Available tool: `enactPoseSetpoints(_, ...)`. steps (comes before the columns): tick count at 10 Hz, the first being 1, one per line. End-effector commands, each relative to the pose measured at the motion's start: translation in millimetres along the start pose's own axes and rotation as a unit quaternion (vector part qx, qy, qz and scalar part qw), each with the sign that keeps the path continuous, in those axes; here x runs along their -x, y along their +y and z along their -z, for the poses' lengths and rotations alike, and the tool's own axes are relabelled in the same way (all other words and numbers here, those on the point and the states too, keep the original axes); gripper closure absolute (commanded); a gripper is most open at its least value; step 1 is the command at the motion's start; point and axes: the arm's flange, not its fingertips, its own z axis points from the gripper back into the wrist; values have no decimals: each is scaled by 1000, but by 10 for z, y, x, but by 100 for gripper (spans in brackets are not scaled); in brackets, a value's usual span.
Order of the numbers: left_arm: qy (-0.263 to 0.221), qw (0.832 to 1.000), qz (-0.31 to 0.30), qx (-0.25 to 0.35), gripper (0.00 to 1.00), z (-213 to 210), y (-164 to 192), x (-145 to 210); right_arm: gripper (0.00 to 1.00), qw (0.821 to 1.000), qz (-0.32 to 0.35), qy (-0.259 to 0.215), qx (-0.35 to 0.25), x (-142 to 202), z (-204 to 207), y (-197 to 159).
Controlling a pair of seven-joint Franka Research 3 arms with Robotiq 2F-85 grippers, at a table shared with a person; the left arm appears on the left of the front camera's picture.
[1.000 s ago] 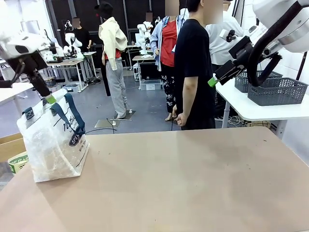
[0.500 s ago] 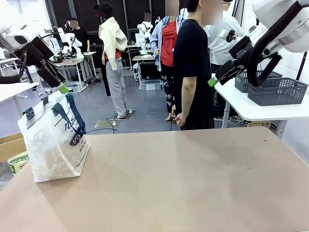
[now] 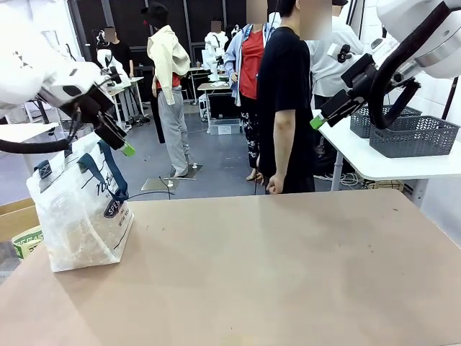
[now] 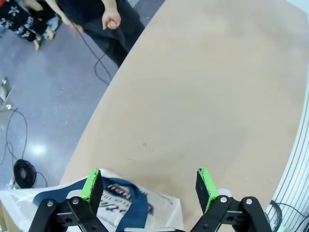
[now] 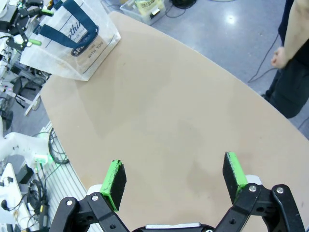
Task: Transfer purchased items from the store into the shopping bag.
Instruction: Move the Reusable shopping bag to the right side of the table.
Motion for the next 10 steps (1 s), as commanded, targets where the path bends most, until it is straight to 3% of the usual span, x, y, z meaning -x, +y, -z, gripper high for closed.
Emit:
enactPoseSetpoints(1, -18, 1000, -4, 23, 0, 5, -61, -50, 0, 1000, -2, 6, 9, -7, -5, 1)
enactPoseSetpoints(10, -9, 1000, -3, 22, 0, 50, -107, -92, 0, 1000, -2, 6, 9, -7, -5, 1)
